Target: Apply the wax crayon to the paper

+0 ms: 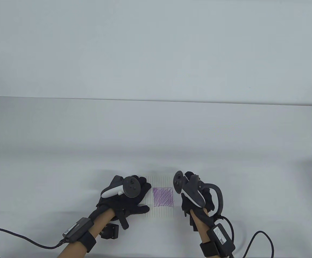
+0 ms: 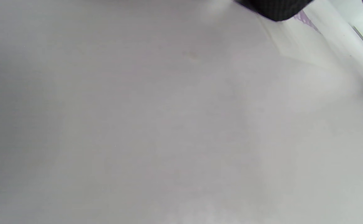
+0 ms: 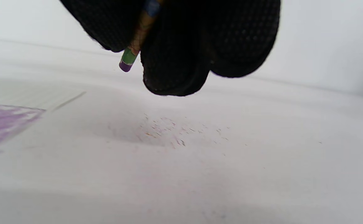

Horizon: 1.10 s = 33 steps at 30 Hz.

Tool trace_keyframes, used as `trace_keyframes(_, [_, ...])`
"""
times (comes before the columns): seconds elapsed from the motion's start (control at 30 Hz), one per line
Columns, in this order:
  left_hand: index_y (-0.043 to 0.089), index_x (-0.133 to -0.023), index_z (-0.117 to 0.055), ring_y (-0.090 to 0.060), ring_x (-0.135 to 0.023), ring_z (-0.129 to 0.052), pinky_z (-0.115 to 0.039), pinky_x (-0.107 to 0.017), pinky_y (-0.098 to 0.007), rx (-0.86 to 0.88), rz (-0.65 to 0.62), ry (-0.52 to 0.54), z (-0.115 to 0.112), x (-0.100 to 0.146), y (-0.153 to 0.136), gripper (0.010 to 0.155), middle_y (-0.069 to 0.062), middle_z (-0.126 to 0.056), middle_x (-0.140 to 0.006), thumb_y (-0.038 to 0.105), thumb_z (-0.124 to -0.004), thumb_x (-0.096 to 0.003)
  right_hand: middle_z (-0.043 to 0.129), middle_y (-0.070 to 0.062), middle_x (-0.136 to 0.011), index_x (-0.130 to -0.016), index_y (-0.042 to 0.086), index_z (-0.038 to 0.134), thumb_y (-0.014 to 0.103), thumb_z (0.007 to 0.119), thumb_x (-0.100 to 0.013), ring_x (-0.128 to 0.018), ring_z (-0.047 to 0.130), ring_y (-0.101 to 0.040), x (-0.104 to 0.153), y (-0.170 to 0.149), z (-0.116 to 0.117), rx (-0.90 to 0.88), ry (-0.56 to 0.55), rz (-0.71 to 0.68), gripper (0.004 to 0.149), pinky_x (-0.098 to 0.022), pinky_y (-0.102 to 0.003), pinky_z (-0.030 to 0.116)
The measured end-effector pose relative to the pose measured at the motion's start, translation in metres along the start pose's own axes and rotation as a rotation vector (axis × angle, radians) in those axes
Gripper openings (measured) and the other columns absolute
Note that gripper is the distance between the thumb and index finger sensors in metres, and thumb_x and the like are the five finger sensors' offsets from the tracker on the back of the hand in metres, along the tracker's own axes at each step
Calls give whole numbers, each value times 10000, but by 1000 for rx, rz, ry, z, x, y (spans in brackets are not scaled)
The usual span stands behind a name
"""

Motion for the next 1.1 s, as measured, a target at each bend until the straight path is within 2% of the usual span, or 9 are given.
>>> trace_keyframes(0.17, [462,-1013,182,-98,-946,407,317,-597,-473,1,0,-1,0,0,0,854,221,334,-1044,632,-516,-552,832,-66,-806,-885,201,639,341,724,-539,-520,943,-132,-10,-9,17,71,10,51,383,-367,-316,839])
trace_keyframes(0.27, [461,-1013,183,-97,-946,407,317,-598,-472,1,0,-2,0,0,-1,854,219,335,-1044,632,-515,-552,845,-64,-799,-857,221,680,342,733,-537,-523,949,-137,-12,-10,27,95,59,54,347,-371,-320,839])
trace_keyframes(0.6, [463,-1012,184,-98,-945,409,317,-596,-474,0,-1,-3,0,0,-1,855,221,335,-1043,633,-516,-551,859,-75,-788,-818,229,740,349,747,-537,-524,953,-159,-18,1,41,148,130,57,305,-378,-338,836])
trace_keyframes(1.1, [463,-1016,182,-94,-950,403,316,-601,-468,8,-4,0,0,0,-1,846,216,332,-1049,628,-512,-561,839,-99,-805,-842,217,718,355,726,-545,-535,946,-165,-20,0,45,121,169,52,328,-386,-340,832])
Point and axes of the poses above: the tracker on the back of each hand, its own y axis roughly to the thumb side, its own x axis roughly from the fingertips to the wrist, z = x × y, the point moved 4 cm from there along -x, roughly from the wrist to the fingertips
